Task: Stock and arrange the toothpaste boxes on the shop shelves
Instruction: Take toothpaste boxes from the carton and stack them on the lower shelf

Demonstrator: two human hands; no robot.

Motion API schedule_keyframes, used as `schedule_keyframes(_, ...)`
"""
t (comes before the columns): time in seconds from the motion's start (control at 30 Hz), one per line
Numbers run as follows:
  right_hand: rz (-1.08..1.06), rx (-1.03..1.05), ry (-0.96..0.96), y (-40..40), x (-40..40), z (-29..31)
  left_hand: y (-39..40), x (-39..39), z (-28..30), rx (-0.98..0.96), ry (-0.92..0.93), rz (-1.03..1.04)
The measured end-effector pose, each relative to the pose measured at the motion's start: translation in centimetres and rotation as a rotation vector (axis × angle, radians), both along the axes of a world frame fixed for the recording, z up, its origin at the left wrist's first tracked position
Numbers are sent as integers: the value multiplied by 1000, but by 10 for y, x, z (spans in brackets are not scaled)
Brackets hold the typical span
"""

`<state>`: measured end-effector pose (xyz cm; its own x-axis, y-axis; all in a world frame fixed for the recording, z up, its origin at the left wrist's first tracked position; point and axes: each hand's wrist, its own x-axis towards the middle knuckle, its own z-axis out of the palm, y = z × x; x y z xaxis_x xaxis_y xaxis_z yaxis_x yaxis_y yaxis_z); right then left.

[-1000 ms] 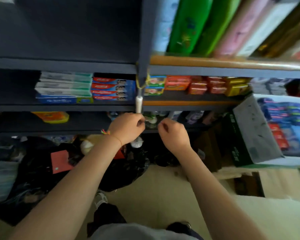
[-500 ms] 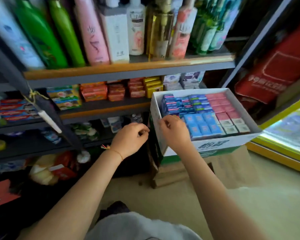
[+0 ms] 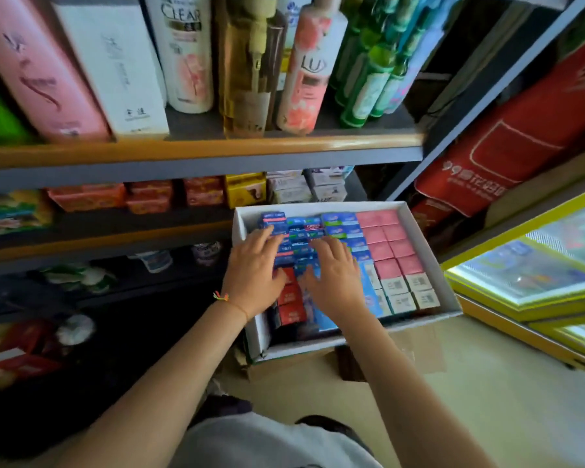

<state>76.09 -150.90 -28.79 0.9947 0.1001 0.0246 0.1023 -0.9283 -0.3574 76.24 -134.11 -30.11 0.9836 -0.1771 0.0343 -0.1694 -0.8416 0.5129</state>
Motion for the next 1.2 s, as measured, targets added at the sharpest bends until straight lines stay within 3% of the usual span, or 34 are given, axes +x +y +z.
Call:
schedule_keyframes(0.1, 25, -41, 24, -15, 22, -6, -10, 13, -9, 182, 114, 31)
schedule_keyframes(0.23, 138, -103, 172, -30, 37, -23, -19, 19, -18, 261, 111, 85)
schedule_keyframes(0.57, 223, -33, 87, -46, 45, -39, -58, 13, -11, 335, 144, 251)
schedule_keyframes(0.63, 239, 109, 69, -48, 50, -42, -72, 11, -12, 272, 156, 319)
schedule_keyframes(0.7, 261, 404, 65, -55, 58, -40, -88, 6, -14, 165, 176, 380)
schedule_keyframes(0.77, 267, 676, 214, -69, 67, -30, -103, -3, -15, 140, 239, 395)
schedule_keyframes(0.8, 284, 716, 280, -80, 74, -22, -109, -7, -14, 155, 272, 383)
schedule_keyframes(0.93, 584, 511, 396, -122, 92, 5, -112, -14, -11, 207, 351, 329)
schedule_keyframes(1.03, 849, 53, 480, -131, 78, 14, -109, -12, -11, 220, 344, 321)
schedule_keyframes(1.1, 945, -200, 424, -131, 62, 11, -109, -12, -12, 219, 307, 325)
schedule_keyframes(1.2, 935, -309, 303, -130, 44, -1, -110, -15, -17, 230, 270, 328)
